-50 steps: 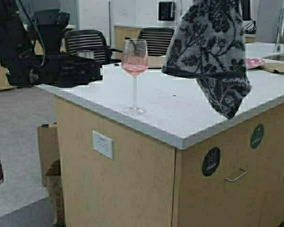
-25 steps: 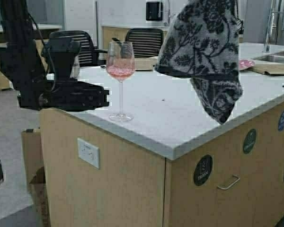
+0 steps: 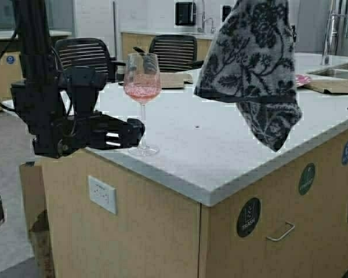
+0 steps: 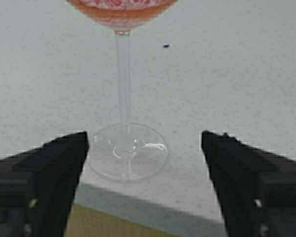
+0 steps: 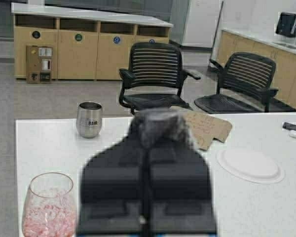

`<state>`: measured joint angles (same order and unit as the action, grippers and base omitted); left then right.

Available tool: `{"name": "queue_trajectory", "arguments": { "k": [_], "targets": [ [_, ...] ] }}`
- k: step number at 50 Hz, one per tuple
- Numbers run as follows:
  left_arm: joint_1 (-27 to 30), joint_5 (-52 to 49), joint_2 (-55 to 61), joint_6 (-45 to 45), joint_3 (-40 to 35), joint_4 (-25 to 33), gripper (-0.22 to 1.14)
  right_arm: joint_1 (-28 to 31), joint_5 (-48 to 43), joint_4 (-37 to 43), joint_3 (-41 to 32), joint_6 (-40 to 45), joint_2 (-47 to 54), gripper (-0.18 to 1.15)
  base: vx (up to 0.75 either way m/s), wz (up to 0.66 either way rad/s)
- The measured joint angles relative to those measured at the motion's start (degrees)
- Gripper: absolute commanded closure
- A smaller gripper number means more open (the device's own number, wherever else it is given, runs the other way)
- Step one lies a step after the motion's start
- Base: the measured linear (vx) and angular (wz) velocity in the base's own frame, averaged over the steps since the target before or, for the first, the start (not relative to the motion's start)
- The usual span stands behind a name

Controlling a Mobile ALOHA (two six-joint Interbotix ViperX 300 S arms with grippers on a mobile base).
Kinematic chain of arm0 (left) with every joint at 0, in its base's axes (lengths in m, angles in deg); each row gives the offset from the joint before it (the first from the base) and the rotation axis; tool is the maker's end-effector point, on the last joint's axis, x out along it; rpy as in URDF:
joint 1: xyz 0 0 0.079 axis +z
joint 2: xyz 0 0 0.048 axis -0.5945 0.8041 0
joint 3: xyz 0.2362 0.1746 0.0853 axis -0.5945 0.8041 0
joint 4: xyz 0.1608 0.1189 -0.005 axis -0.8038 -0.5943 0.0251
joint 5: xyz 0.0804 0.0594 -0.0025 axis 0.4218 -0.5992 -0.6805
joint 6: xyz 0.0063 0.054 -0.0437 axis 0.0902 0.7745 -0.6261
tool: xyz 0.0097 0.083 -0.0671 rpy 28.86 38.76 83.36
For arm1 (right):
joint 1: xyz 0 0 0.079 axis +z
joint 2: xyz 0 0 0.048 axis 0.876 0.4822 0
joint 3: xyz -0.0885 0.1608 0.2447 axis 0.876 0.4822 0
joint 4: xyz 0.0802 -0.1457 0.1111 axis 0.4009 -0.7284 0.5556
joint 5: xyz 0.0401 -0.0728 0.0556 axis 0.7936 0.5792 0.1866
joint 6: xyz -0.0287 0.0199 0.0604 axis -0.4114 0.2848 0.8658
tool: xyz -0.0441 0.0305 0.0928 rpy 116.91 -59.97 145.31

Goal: Get the cloth and wipe up the spill under the wine glass

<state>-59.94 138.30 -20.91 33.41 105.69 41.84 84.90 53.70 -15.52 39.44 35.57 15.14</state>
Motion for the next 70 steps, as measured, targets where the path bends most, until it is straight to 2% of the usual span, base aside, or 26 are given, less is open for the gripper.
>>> {"name": "queue_trajectory", "arguments": {
  "k": [28,41,47,59,63,70],
  "targets": [
    [-0.1,0.4,10.4,0.4,-16.5,0.0,-0.08,0.1,-0.3,0.0,0.0,0.0,1.1,0.9,0.05,0.0],
    [-0.1,0.5,11.9,-0.2,-19.7,0.0,-0.06,0.0,-0.2,0.0,0.0,0.0,1.1,0.9,0.05,0.0],
    [0.0,0.5,11.9,-0.7,-19.5,0.0,0.06,0.1,-0.2,0.0,0.0,0.2,1.1,0.9,0.06,0.0],
    [-0.4,0.4,11.0,-1.0,-17.1,-0.1,0.53,0.2,-0.4,2.0,0.5,2.4,1.1,0.9,0.05,0.0],
    [-0.5,0.6,10.5,-1.2,-16.2,-0.2,0.59,0.3,-0.7,5.7,1.2,3.7,1.4,0.9,0.05,0.0],
    [-0.9,0.7,8.8,-1.1,-14.8,-0.9,0.6,0.0,-6.1,13.4,0.9,4.1,4.2,0.9,0.04,0.0]
  ]
}}
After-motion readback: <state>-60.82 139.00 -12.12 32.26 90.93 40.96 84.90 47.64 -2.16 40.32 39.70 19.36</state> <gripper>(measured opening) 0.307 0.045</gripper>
